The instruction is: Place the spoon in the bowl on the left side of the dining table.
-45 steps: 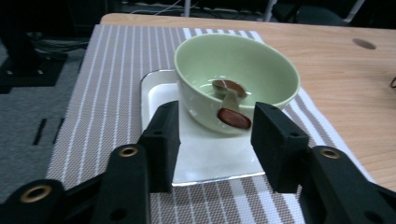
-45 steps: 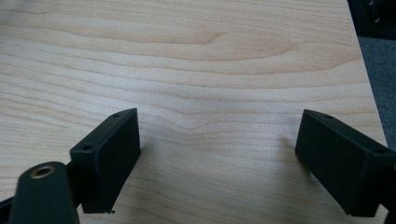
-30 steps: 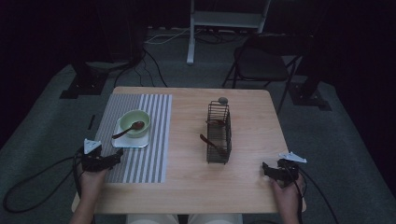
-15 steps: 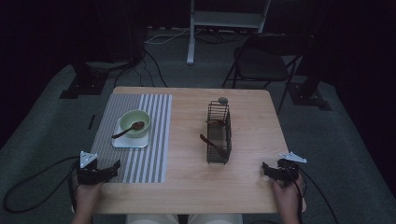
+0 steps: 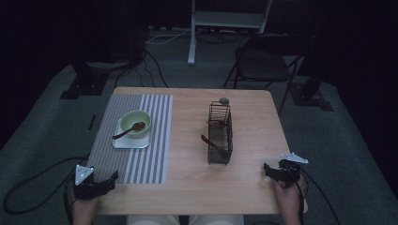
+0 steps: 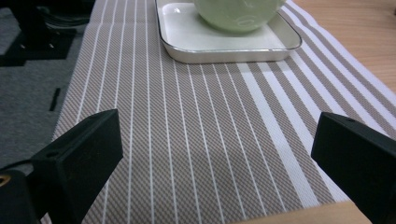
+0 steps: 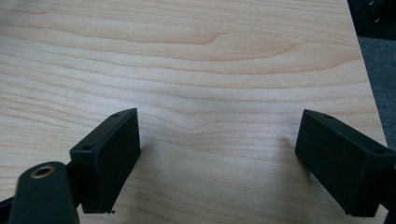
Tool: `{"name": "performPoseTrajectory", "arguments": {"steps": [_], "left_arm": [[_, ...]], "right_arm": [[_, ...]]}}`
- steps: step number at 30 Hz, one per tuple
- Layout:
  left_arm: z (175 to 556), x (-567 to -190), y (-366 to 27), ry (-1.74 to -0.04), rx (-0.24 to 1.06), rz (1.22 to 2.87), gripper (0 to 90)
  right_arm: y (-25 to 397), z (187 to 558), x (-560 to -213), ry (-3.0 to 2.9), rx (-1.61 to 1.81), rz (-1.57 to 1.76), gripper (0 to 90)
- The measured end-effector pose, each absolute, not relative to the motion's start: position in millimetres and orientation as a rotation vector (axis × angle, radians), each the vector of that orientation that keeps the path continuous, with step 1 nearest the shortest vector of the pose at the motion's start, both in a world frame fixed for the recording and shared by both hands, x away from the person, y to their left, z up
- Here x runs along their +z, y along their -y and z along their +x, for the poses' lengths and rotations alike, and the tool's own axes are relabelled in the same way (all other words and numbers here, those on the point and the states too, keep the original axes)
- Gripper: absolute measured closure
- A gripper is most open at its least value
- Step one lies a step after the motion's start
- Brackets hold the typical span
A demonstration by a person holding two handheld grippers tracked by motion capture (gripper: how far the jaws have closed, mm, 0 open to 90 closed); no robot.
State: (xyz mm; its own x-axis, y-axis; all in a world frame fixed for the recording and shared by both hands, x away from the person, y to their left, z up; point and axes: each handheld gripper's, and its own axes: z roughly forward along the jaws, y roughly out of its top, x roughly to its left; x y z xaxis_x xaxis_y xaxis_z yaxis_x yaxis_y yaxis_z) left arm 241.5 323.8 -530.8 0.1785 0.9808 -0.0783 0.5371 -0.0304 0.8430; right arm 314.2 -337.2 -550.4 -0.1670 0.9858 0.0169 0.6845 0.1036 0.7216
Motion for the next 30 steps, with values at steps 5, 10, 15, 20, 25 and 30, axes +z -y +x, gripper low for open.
{"name": "performPoseTrajectory", "arguments": {"steps": [5,10,15,20,25,30], "left_arm": [[233.9,-532.0,-324.7,-1.451,0.724,1.69,2.1],[221.0,-535.9,-330.5,-1.445,0.721,1.695,2.2],[206.8,-534.7,-333.7,-1.443,0.725,1.691,2.2],[194.0,-536.1,-342.4,-1.437,0.771,1.683,2.2],[190.6,-538.0,-351.8,-1.452,0.799,1.661,2.3],[193.7,-541.1,-352.8,-1.486,0.794,1.671,2.3]], "right_arm": [[337.1,314.2,-550.4,-1.91,0.83,1.625,13.4],[337.1,314.2,-550.4,-1.91,0.831,1.625,13.3],[337.1,314.2,-550.4,-1.909,0.831,1.626,13.3],[337.1,314.2,-550.4,-1.909,0.831,1.627,13.3],[337.1,314.3,-550.4,-1.909,0.831,1.627,13.3],[337.1,314.3,-550.4,-1.909,0.83,1.627,13.2]]}}
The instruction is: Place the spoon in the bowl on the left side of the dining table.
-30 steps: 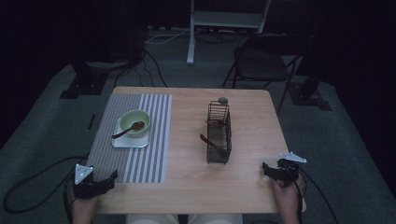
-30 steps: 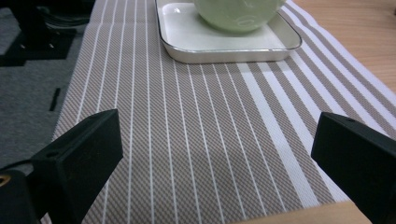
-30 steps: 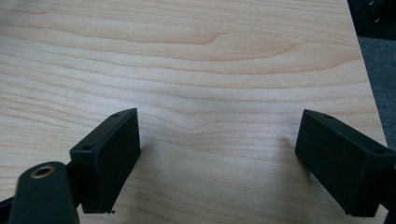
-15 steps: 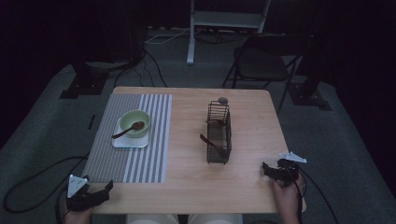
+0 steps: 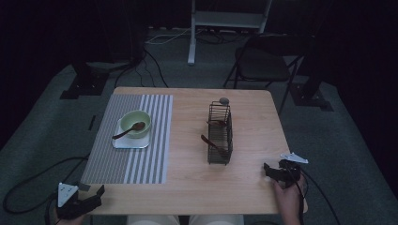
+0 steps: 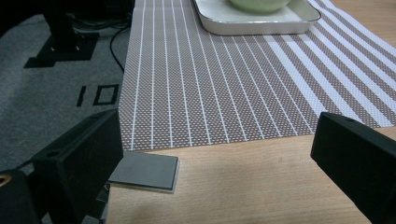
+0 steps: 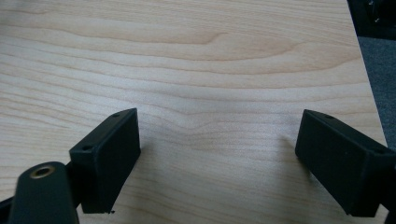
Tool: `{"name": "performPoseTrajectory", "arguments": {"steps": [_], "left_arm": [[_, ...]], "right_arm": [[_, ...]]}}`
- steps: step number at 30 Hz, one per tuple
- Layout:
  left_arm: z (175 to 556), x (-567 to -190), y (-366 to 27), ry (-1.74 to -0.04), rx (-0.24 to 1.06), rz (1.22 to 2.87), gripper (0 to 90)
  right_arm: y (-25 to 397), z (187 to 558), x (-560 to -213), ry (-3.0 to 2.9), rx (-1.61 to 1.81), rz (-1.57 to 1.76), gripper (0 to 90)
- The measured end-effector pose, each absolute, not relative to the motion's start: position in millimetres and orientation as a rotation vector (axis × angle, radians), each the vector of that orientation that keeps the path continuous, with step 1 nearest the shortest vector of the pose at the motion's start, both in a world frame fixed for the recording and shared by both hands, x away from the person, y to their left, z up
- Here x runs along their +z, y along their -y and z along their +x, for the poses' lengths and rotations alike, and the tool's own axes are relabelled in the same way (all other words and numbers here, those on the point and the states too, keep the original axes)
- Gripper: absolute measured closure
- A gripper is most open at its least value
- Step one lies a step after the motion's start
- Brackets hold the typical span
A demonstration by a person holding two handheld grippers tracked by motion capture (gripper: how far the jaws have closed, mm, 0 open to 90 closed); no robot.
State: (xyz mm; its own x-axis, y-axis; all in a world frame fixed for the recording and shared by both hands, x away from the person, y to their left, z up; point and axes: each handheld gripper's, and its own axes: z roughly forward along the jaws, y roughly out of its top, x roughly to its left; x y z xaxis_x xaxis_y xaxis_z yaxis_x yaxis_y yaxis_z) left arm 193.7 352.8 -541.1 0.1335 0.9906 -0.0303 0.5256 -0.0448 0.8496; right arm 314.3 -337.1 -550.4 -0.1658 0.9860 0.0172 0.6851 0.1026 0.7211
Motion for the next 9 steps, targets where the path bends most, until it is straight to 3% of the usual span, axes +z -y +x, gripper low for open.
{"name": "performPoseTrajectory", "arguments": {"steps": [9], "left_arm": [[196.9,-542.5,-349.4,-1.485,0.788,1.682,2.3]], "right_arm": [[333.3,315.0,-550.3,-1.912,0.83,1.624,13.1]]}}
